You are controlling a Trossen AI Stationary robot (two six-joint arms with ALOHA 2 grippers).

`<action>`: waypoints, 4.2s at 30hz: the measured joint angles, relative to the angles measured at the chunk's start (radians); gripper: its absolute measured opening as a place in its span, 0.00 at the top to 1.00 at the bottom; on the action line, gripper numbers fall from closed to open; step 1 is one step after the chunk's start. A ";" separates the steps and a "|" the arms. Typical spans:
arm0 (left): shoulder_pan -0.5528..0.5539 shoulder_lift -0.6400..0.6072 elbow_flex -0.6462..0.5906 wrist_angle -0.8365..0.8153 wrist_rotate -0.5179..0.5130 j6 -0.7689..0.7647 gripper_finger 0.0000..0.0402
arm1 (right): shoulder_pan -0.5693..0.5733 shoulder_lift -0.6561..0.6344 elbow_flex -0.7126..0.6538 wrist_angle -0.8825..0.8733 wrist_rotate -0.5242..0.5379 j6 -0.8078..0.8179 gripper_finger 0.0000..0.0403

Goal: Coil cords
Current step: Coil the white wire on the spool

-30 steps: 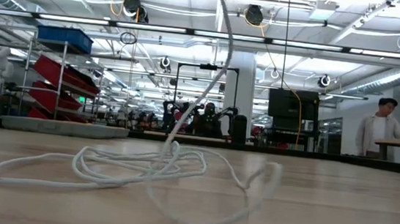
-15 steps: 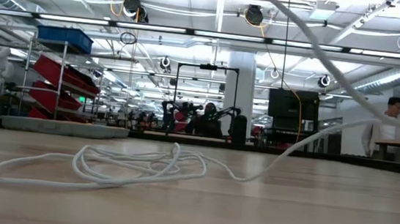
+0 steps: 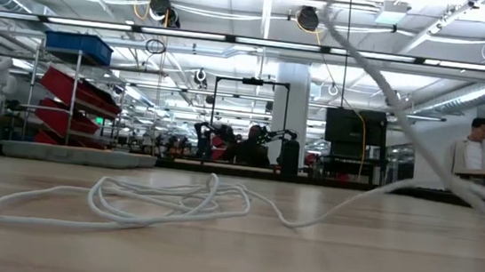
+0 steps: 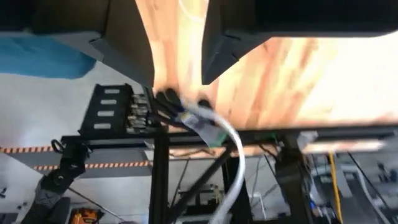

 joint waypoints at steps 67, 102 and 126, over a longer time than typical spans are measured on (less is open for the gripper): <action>-0.009 0.324 0.001 0.852 -0.180 0.339 0.83 | 0.001 0.000 0.000 -0.059 0.001 0.030 1.00; -0.082 0.264 0.001 0.861 -0.511 0.656 0.99 | 0.025 0.000 0.000 -0.056 0.001 0.026 1.00; -0.228 -0.050 0.001 0.859 -0.832 1.002 1.00 | 0.032 0.000 0.000 -0.150 0.001 0.035 1.00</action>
